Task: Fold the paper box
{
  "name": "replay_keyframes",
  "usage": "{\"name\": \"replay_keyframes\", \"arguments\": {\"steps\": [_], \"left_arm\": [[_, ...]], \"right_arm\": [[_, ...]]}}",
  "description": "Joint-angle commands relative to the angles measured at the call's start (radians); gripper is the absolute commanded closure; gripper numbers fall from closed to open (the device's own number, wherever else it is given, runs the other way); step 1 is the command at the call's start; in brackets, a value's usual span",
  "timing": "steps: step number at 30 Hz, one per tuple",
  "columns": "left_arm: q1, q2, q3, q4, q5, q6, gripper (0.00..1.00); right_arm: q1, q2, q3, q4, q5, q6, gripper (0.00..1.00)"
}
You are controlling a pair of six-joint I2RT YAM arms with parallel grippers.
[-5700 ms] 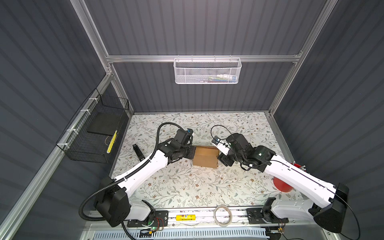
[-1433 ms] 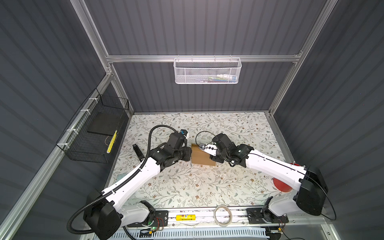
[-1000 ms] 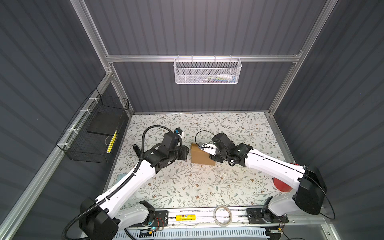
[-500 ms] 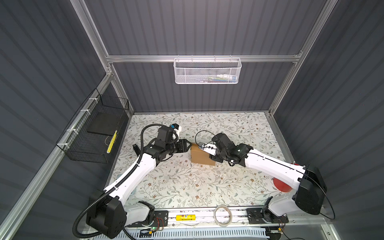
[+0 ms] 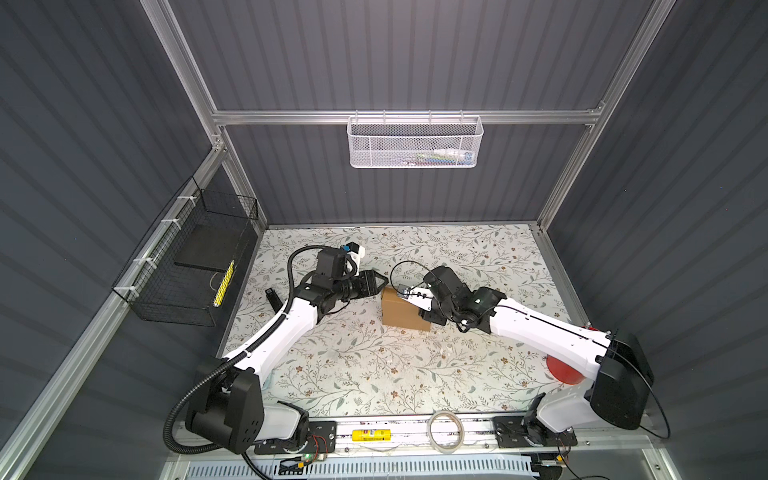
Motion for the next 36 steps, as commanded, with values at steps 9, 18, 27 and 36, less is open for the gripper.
{"name": "replay_keyframes", "arguments": {"steps": [9, 18, 27, 36], "left_arm": [[0.015, 0.029, -0.038, 0.066, 0.039, -0.025, 0.51], [0.020, 0.030, -0.070, 0.082, 0.042, -0.031, 0.55], [0.026, 0.031, -0.103, 0.107, 0.047, -0.045, 0.62], [0.027, 0.042, -0.131, 0.135, 0.048, -0.057, 0.67]], "right_arm": [[-0.003, 0.018, 0.017, -0.042, -0.012, 0.011, 0.50], [-0.003, 0.018, 0.019, -0.053, -0.008, 0.016, 0.51], [-0.003, 0.018, 0.017, -0.052, -0.007, 0.019, 0.52], [-0.003, 0.017, 0.010, -0.047, 0.009, 0.022, 0.51]]}}
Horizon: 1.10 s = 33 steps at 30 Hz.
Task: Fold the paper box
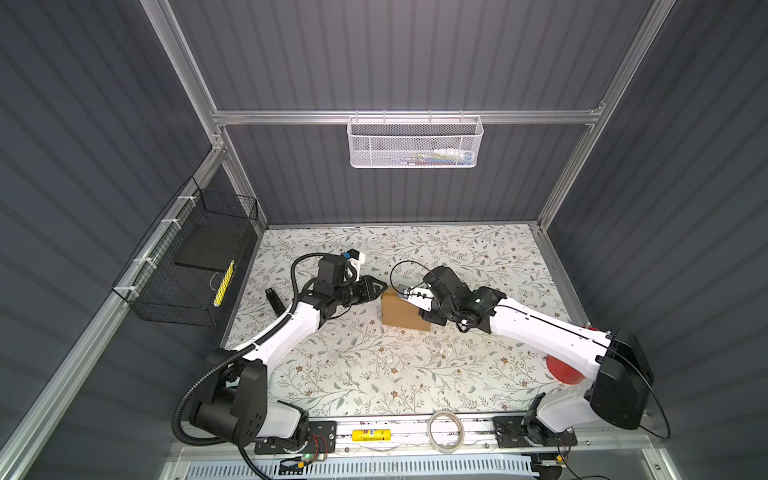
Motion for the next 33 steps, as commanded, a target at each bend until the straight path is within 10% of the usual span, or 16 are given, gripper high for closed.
{"name": "replay_keyframes", "arguments": {"steps": [1, 33], "left_arm": [[0.009, 0.017, -0.027, -0.014, -0.009, -0.005, 0.68], [0.012, 0.004, -0.068, 0.005, -0.014, -0.018, 0.73]], "right_arm": [[-0.003, 0.017, 0.006, -0.036, 0.011, 0.018, 0.51], [-0.031, -0.222, -0.018, 0.037, -0.163, 0.212, 0.38]]}}
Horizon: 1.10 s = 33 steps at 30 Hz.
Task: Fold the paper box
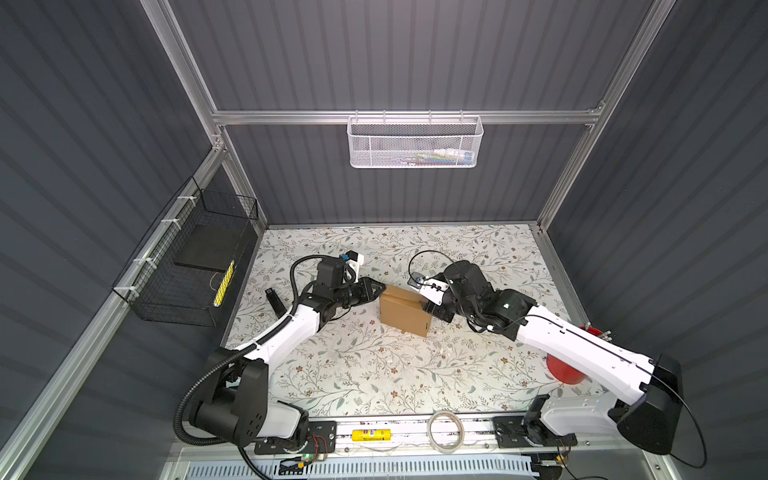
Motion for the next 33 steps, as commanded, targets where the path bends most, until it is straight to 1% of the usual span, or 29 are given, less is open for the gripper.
{"name": "replay_keyframes", "arguments": {"steps": [1, 7, 13, 17, 22, 26, 30, 33], "left_arm": [[0.006, 0.004, -0.031, -0.052, -0.016, 0.000, 0.73], [0.005, -0.003, -0.034, -0.062, -0.017, 0.007, 0.73], [0.006, 0.005, -0.028, -0.072, -0.016, 0.019, 0.73], [0.005, 0.015, -0.021, -0.075, -0.012, 0.027, 0.73], [0.005, 0.020, -0.020, -0.075, -0.009, 0.033, 0.73], [0.006, 0.023, -0.009, -0.093, -0.009, 0.048, 0.73], [0.006, 0.025, 0.001, -0.108, -0.005, 0.056, 0.73], [0.005, 0.031, 0.005, -0.110, -0.001, 0.062, 0.73]], "right_arm": [[-0.021, -0.038, -0.017, 0.039, -0.066, 0.105, 0.38], [-0.044, -0.098, -0.048, 0.108, -0.083, 0.281, 0.37], [-0.051, -0.137, -0.065, 0.137, -0.020, 0.513, 0.38], [-0.055, -0.135, -0.055, 0.116, 0.022, 0.656, 0.40], [-0.069, -0.130, -0.041, 0.083, 0.043, 0.791, 0.40], [-0.098, -0.126, -0.051, 0.049, 0.030, 0.916, 0.39], [-0.113, -0.138, -0.091, 0.048, 0.024, 1.016, 0.40], [-0.129, -0.137, -0.109, 0.044, 0.011, 1.086, 0.43]]}}
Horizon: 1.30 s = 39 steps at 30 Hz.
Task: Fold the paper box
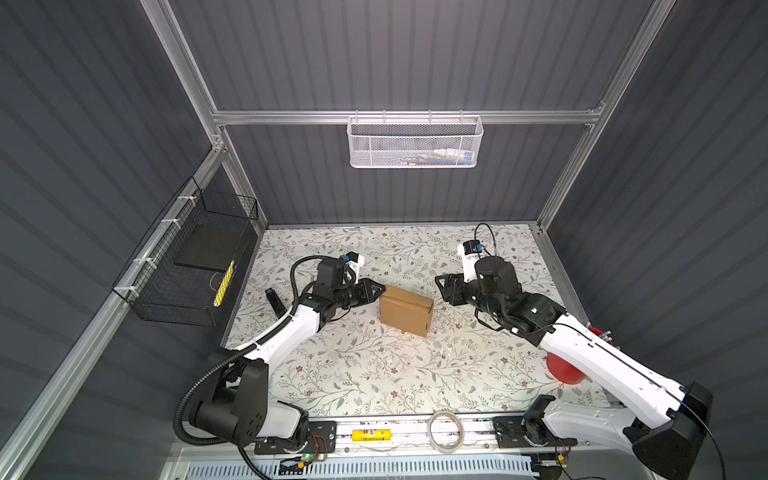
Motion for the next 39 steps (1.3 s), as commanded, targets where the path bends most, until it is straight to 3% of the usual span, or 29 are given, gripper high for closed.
{"name": "replay_keyframes", "arguments": {"steps": [1, 15, 39], "left_arm": [[0.005, 0.033, 0.009, -0.093, -0.003, 0.039, 0.73], [0.005, 0.046, 0.016, -0.096, 0.003, 0.054, 0.73], [0.005, 0.056, 0.005, -0.078, 0.011, 0.045, 0.73]], "right_arm": [[-0.014, -0.006, -0.028, -0.025, -0.011, 0.137, 0.43], [-0.016, 0.011, -0.182, 0.145, -0.131, 0.375, 0.50], [-0.016, 0.085, -0.213, 0.207, -0.190, 0.393, 0.53]]}}
